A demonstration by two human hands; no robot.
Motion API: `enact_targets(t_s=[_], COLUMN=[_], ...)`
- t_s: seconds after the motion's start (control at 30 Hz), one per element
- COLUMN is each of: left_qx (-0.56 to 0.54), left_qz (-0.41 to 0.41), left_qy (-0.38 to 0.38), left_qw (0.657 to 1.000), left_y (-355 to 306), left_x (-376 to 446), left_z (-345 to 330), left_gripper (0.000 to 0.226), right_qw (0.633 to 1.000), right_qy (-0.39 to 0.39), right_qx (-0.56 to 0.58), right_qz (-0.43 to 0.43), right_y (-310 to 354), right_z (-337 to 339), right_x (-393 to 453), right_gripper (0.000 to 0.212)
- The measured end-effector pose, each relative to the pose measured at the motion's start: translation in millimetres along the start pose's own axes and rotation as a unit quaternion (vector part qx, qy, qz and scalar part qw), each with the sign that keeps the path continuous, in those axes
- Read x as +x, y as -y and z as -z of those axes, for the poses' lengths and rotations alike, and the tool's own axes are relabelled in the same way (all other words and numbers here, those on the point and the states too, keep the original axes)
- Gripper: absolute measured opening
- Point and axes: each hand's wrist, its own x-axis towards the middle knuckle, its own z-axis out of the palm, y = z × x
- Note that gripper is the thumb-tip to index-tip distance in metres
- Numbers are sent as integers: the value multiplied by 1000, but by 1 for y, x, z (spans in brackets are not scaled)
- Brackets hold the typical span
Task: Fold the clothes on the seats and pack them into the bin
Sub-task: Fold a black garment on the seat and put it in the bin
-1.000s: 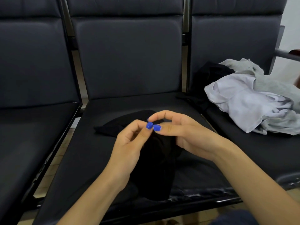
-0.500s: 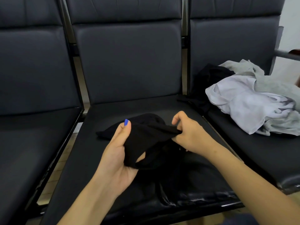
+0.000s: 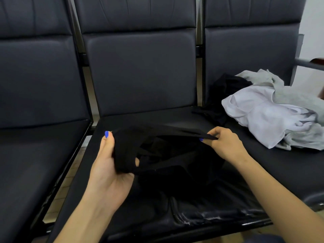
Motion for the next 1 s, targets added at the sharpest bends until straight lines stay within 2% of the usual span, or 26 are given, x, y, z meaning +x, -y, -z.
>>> enact_targets(t_s=[0.13,0.23,0.3,0.37,0.47,0.6,0.67,0.77,0.87,1.0], left_qx=[-26,-3,15,17,12,15,32,33,66,125], left_qz=[-10,-26,-29,-39,-60,-83,-85,-97,-105,-123], left_qy=[-10,11,10,1,26,29,31,37,18,5], left_qw=[1000,1000,999,999,998,996,995,994,992,985], left_y=[-10,-18,-21,-21,-20,-20,-19,-17,-17,-17], left_x=[1,2,4,5,7,8,9,10,9,6], left_z=[2,6,9,11,17,18,19,20,20,17], left_gripper=[40,42,51,62,32,24,13,13,24,40], right_qw=[997,961,930,925,934,936,901,856,822,777], right_qy=[48,131,155,149,163,175,206,263,291,258], right_qx=[34,188,286,312,294,298,376,433,468,554], right_qz=[-59,-153,-172,-158,-118,-63,-62,-98,-142,-152], right_y=[-6,-3,3,9,16,18,21,28,28,32], right_z=[7,15,17,18,20,27,31,36,37,32], right_x=[0,-7,-9,-9,-15,-19,-20,-26,-25,-24], right_gripper=[11,23,24,21,15,28,30,8,33,30])
